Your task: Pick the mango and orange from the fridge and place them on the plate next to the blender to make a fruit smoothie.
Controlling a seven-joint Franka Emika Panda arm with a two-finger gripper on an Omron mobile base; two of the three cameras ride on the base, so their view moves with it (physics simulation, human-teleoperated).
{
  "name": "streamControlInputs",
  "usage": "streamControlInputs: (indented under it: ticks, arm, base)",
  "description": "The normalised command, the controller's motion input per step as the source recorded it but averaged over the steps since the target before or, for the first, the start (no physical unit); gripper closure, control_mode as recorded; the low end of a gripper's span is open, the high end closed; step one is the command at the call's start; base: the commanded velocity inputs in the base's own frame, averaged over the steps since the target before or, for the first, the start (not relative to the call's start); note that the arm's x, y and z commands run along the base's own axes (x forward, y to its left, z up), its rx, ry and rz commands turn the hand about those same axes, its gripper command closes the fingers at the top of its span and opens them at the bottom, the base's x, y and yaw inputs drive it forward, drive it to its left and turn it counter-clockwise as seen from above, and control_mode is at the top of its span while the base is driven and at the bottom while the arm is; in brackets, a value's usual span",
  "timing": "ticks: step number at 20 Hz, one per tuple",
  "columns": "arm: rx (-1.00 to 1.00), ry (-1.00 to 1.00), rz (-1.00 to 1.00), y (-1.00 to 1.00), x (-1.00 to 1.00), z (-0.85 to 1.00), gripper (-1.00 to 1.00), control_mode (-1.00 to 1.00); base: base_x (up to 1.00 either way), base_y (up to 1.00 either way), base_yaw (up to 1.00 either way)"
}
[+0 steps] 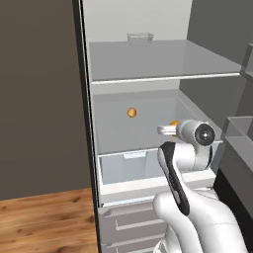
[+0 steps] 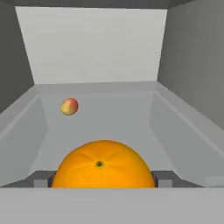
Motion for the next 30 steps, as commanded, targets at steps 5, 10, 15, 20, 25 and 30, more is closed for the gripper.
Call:
streamControlInputs:
  ticks: [5,10,15,20,25,30]
  arm:
    - [0.00,0.16,-0.03,0.00,-0.91,0.53,1.00,-1.00]
    - [0.00,0.21,0.00,0.00,-0.84,0.23,1.00,-1.00]
    - [-0.03,0.21,0.01,0.22,-0.72,0.05,1.00,-1.00]
    - [-0.08,0.06,0.04,0.34,-0.33,-0.17,1.00,-1.00]
    - [-0.05,0.01,0.02,0.15,0.00,-0.03,1.00,-1.00]
    - [-0.07,0.01,0.00,0.17,-0.01,-0.05,1.00,-1.00]
  base:
    - [0.00,0.00,0.00]
    - [0.00,0.00,0.00]
    - [0.00,0.00,0.00]
    - [0.00,0.00,0.00]
    - [0.00,0.00,0.00]
    - [0.00,0.00,0.00]
